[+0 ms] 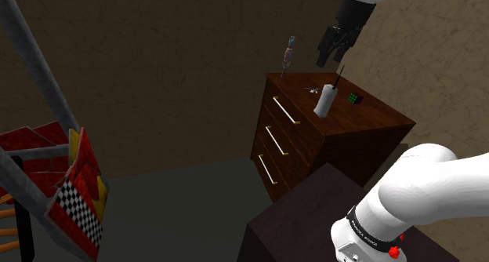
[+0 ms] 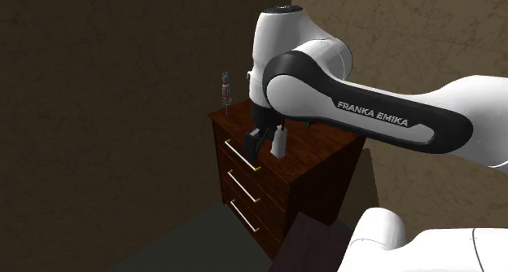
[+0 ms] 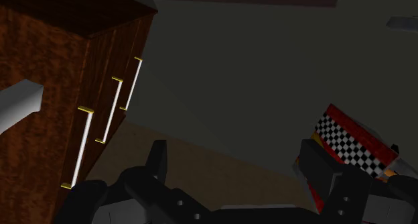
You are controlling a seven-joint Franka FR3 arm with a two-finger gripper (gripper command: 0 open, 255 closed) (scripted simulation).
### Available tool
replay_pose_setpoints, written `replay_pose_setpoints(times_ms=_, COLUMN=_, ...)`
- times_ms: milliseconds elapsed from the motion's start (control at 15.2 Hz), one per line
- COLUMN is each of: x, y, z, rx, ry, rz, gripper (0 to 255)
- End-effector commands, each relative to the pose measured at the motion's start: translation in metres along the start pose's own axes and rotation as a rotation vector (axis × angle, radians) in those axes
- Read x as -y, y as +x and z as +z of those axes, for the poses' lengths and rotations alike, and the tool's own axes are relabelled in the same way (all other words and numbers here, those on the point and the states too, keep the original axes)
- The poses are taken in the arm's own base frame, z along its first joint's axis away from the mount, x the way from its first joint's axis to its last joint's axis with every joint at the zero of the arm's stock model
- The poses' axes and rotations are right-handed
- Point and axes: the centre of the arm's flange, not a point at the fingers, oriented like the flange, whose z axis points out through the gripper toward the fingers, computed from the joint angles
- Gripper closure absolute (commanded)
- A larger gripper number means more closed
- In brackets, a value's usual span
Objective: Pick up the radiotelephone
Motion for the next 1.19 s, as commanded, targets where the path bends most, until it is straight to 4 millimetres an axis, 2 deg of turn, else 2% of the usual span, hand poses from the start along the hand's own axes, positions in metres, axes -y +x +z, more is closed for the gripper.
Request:
replay_pose_setpoints(times_ms=0, x=0.0, y=0.0, z=0.0, rx=0.0, ry=0.0, rz=0.0, gripper=0)
replay_pose_setpoints(times_ms=1122, x=-0.201, y=0.069, z=0.098, rx=0.025, ry=0.066, rz=0.083, gripper=0)
